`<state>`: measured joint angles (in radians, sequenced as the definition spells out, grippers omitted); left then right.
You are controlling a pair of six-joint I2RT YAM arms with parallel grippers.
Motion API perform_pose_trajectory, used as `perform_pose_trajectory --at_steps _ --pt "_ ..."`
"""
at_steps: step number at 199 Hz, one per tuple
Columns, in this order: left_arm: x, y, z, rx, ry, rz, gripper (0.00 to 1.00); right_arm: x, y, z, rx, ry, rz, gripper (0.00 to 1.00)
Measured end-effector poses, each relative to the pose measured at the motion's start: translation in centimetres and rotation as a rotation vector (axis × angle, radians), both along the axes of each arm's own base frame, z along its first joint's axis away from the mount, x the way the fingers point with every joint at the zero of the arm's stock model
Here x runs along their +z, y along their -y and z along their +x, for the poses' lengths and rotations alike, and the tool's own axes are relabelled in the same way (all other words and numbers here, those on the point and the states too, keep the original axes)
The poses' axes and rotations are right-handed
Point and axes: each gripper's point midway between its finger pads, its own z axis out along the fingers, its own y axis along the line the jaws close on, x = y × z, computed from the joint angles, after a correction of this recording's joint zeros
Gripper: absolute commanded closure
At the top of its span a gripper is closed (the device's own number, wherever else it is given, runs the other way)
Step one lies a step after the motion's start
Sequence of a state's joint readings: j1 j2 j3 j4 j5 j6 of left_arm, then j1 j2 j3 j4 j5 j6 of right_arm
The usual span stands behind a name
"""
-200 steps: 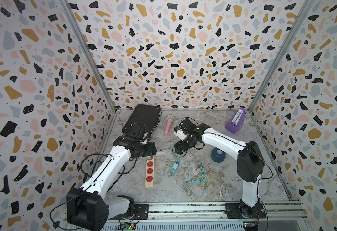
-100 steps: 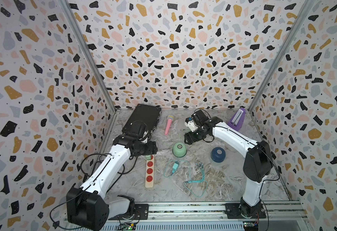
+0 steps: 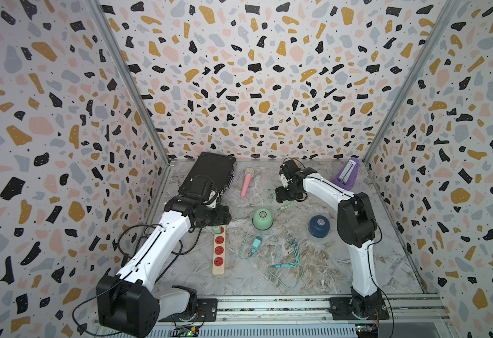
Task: Charge the cordless meat grinders
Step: Adjust the charging cable at the center of the board.
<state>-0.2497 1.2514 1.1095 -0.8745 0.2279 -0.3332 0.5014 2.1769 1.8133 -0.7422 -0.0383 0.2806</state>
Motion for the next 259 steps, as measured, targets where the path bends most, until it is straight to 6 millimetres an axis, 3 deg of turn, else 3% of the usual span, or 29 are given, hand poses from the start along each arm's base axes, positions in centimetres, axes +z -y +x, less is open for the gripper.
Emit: perform_pose_trajectory --at_steps 36,78,126,151,193,208,231,259 --pt "0.0 0.0 0.0 0.002 -0.002 -0.002 0.21 -1.7 2.9 1.9 -0.074 -0.012 -0.036 0.3" --pt "0.0 0.0 0.0 0.016 -0.008 -0.014 0.21 -3.3 4.3 3.5 -0.108 -0.025 -0.044 0.38" --pt "0.1 0.1 -0.1 0.017 -0.013 -0.027 0.21 -4.0 3.3 2.8 -0.073 -0.056 -0.037 0.74" --pt "0.1 -0.1 0.0 0.025 -0.013 -0.029 0.2 -4.1 3.4 2.1 -0.06 -0.067 -0.044 0.76" --pt "0.1 -0.9 0.3 0.055 -0.014 -0.033 0.2 -3.5 4.2 -1.1 -0.045 -0.116 -0.034 0.85" --pt "0.1 -1.0 0.4 0.06 -0.016 -0.037 0.2 -2.5 4.1 -1.4 -0.04 -0.108 -0.019 0.84" --pt "0.0 -1.1 0.5 0.064 -0.024 -0.046 0.2 -0.9 3.9 -1.5 -0.026 -0.084 0.001 0.67" --pt "-0.3 -1.1 0.6 0.065 -0.035 -0.051 0.2 -0.2 3.7 -1.6 -0.009 -0.08 0.014 0.58"
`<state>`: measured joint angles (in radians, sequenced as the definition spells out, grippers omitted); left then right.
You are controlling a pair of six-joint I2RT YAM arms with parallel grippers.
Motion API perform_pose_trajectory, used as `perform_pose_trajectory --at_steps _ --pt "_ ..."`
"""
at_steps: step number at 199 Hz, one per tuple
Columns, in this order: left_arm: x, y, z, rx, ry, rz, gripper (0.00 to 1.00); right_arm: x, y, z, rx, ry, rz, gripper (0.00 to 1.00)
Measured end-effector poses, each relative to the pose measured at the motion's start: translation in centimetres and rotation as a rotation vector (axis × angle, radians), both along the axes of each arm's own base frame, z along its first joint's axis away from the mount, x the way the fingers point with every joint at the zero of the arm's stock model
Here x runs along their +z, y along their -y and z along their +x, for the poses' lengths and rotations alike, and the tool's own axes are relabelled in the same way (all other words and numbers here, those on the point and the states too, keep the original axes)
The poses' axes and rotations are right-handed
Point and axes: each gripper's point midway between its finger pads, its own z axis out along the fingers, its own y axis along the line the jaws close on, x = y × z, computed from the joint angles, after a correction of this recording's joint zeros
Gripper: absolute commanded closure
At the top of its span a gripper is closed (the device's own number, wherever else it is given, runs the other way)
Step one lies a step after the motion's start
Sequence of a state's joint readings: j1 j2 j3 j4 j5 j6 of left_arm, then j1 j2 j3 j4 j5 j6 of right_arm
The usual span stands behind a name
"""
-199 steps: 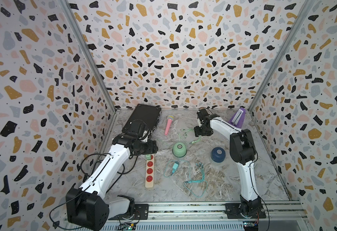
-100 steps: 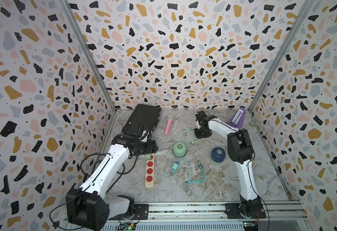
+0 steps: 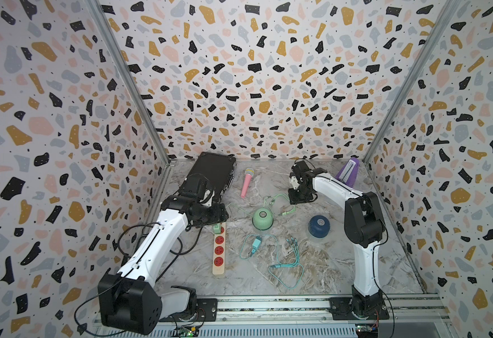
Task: Charge the cordless meat grinders
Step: Adjust the charging cable at the center of the board.
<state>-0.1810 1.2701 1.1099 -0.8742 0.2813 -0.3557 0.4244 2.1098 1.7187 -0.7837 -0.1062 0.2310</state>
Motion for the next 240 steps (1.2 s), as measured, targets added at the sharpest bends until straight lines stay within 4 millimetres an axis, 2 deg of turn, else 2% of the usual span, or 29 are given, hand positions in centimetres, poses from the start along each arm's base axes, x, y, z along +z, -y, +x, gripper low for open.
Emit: perform_pose_trajectory --at_steps 17,39,64,86,101,146,186,218,240 --pt "0.0 0.0 0.1 0.005 0.002 -0.001 0.22 0.0 -0.1 -0.2 0.014 -0.009 0.005 0.53" --pt "0.0 -0.2 0.2 0.009 0.006 0.007 0.23 0.0 -0.3 -0.4 0.034 -0.015 0.012 0.37" --pt "-0.8 -0.2 0.5 0.03 0.01 -0.006 0.25 0.8 -0.5 0.1 0.033 -0.006 0.026 0.36" --pt "-2.7 -0.5 -0.5 0.037 -0.038 -0.002 0.25 2.4 -1.1 1.4 0.044 0.046 0.045 0.34" --pt "-3.0 -0.8 -0.8 0.043 -0.049 0.01 0.25 2.7 -1.1 1.7 0.059 0.063 0.046 0.34" --pt "-0.9 -0.1 0.0 0.035 0.003 -0.036 0.28 0.8 0.0 3.0 0.09 0.056 0.033 0.34" --pt "-0.2 -0.1 -1.3 0.044 0.017 -0.061 0.28 -2.4 0.1 4.1 0.094 0.015 0.05 0.35" --pt "0.5 -0.6 -1.5 0.059 0.04 -0.052 0.27 -2.8 -0.3 3.7 0.102 0.024 0.078 0.33" --pt "0.5 -1.3 -1.4 0.084 0.042 -0.052 0.28 -2.7 -0.5 3.5 0.107 0.026 0.091 0.36"
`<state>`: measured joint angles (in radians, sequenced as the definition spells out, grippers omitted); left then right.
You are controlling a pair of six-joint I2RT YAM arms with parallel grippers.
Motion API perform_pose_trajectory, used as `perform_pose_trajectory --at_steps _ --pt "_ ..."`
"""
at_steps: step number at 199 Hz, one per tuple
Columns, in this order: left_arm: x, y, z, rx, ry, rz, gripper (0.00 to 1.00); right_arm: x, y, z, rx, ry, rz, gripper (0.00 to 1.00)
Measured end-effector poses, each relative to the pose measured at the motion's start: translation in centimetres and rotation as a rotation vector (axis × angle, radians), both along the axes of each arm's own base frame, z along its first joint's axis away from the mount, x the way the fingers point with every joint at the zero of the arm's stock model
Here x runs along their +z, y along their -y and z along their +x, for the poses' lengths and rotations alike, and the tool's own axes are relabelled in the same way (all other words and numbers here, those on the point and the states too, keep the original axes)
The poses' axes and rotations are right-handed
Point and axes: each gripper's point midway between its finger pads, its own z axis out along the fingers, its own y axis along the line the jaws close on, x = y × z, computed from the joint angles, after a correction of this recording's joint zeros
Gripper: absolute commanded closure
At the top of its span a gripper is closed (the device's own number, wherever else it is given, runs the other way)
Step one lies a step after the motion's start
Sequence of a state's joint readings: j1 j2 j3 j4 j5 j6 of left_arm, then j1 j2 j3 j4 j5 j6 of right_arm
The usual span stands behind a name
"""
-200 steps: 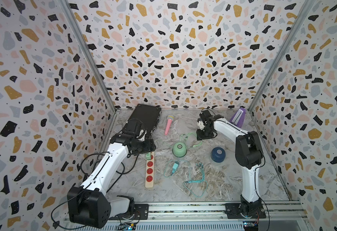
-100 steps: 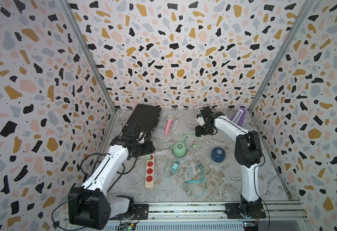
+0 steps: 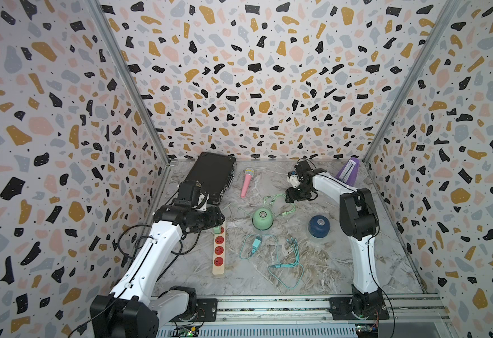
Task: Charge the cordless meat grinders
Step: Adjust the charging cable at the center of the board.
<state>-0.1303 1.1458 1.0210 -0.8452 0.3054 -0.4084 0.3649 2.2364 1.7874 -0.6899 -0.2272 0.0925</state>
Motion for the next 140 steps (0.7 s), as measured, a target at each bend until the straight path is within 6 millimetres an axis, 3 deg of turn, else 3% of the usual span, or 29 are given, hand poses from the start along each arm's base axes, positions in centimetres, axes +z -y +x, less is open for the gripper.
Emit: perform_pose_trajectory --at_steps 44,64,79,97,140 --pt "-0.3 -0.3 0.2 0.013 -0.013 0.001 0.28 0.0 -0.3 0.5 0.011 0.016 0.012 0.48" --pt "-0.5 -0.4 0.3 0.014 -0.018 0.002 0.29 -0.3 -0.6 0.6 0.019 0.019 0.006 0.62" --pt "-0.5 -0.5 0.3 0.017 -0.018 0.001 0.29 -0.5 -0.5 0.6 0.026 0.023 -0.007 0.78" --pt "-0.5 -0.6 0.4 0.023 -0.02 0.002 0.28 -0.6 -0.6 0.6 0.032 0.029 -0.017 0.89" --pt "-0.9 -0.8 0.7 0.031 -0.031 0.0 0.28 -0.8 -0.2 -1.1 0.05 0.036 -0.022 0.99"
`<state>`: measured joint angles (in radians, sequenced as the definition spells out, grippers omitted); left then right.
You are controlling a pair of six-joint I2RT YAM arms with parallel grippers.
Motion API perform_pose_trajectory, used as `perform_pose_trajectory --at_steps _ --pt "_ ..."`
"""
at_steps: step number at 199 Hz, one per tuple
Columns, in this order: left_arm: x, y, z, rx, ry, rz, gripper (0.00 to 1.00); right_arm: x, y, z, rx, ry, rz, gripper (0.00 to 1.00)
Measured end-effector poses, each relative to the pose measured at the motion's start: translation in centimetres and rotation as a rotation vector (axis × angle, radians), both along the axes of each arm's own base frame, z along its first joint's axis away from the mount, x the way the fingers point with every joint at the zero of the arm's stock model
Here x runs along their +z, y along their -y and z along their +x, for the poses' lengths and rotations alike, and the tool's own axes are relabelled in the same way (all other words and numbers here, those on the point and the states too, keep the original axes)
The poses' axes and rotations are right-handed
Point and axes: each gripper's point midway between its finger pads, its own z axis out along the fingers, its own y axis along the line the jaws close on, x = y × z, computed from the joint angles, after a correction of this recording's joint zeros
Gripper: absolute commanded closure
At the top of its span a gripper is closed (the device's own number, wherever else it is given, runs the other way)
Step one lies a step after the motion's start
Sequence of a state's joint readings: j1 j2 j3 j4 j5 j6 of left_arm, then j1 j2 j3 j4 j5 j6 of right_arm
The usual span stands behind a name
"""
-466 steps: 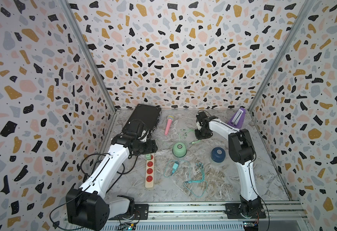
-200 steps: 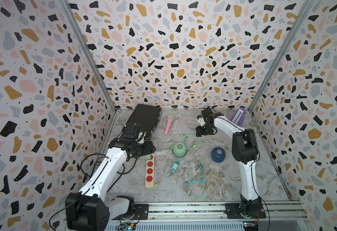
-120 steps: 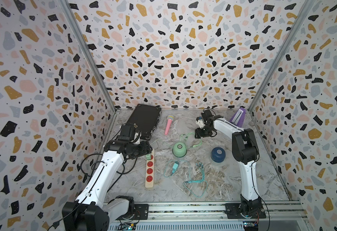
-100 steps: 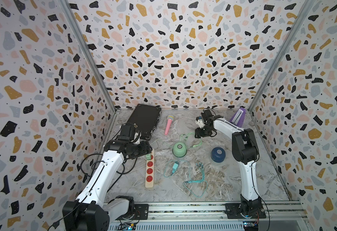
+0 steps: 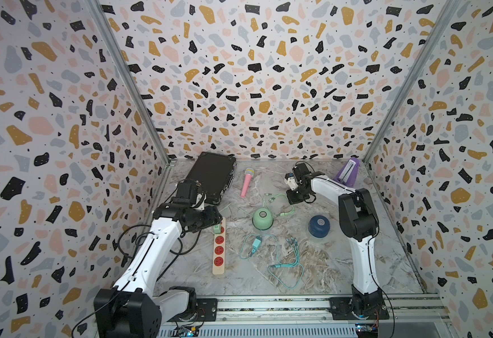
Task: Charge the cordless meat grinders
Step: Adjust the charging cable at the center of the board.
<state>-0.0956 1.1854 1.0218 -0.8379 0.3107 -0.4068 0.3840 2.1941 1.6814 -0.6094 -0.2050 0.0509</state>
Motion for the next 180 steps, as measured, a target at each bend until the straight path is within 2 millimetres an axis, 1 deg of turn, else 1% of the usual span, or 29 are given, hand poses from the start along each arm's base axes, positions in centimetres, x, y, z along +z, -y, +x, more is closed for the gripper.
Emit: perform_pose_trajectory --at_steps 29,87,95,120,137,144,164,180 --pt "0.0 -0.1 0.3 0.004 0.004 -0.004 0.28 0.2 0.9 -2.3 0.002 -0.022 -0.009 1.0" --pt "-0.1 0.0 0.8 0.004 0.004 -0.02 0.28 1.7 2.9 -5.6 -0.011 -0.01 -0.039 0.99" --pt "-0.1 0.0 0.8 0.003 0.003 -0.021 0.28 1.7 3.1 -5.9 -0.013 -0.009 -0.047 0.94" --pt "-0.1 0.0 1.0 0.004 0.002 -0.027 0.28 1.7 3.5 -6.1 -0.004 -0.009 -0.071 0.74" --pt "-0.1 0.1 1.1 -0.003 0.002 -0.035 0.28 1.6 3.7 -6.4 0.024 -0.016 -0.083 0.66" --pt "0.0 0.2 1.2 -0.006 0.003 -0.039 0.28 1.6 3.7 -6.5 0.035 -0.015 -0.084 0.6" --pt "0.4 0.4 1.4 -0.016 0.014 -0.045 0.28 2.0 3.3 -6.3 0.071 -0.003 -0.077 0.53" --pt "0.7 0.5 1.5 -0.023 0.021 -0.052 0.29 2.8 2.8 -5.8 0.102 0.022 -0.058 0.52"
